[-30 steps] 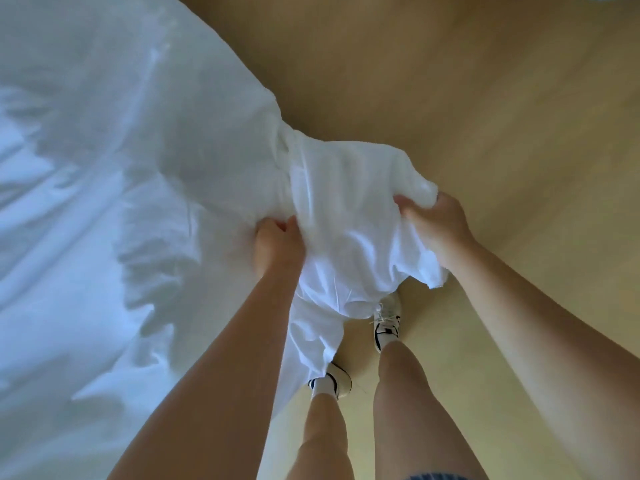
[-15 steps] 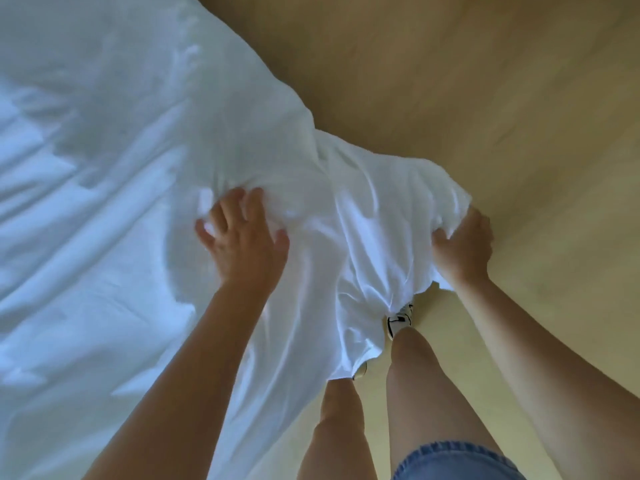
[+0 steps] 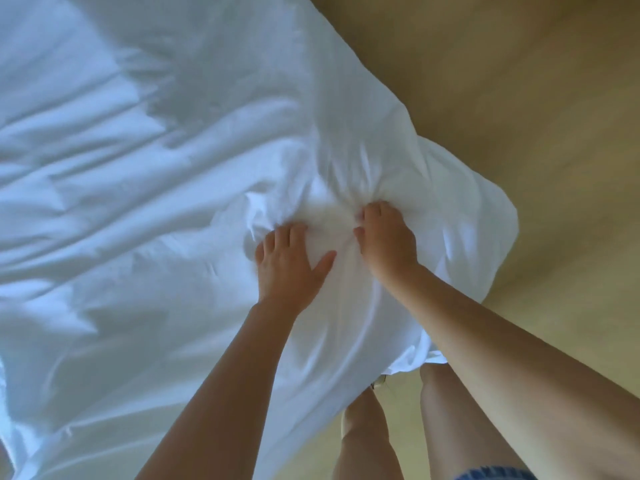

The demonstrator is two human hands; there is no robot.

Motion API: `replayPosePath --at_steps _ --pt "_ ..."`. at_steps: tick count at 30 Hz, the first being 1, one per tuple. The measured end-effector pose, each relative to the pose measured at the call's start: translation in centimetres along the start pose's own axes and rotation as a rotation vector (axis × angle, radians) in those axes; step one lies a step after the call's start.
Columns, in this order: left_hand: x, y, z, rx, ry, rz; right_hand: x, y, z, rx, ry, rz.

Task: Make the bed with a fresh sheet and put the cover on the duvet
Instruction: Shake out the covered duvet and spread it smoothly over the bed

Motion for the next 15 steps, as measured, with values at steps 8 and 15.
replayPosePath --at_steps 8,15 --pt "-1.6 -1.7 -2.8 -0.162 -0.026 -0.012 -1.2 1.3 -2.3 0.066 0.016 -0.021" --pt "4.6 -1.0 -5.3 -0.079 0.256 -0.626 0.9 -1.8 -7.7 0.305 0.046 0.409"
Point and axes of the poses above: each hand's wrist, its own z-axis towards the middle knuckle, its own x-axis out of the back of the hand, y = z × x, the point moved 3 cm from there along z, towards the middle knuckle, and after that the axes turned 4 degrees about z, right-handed, at the moved point
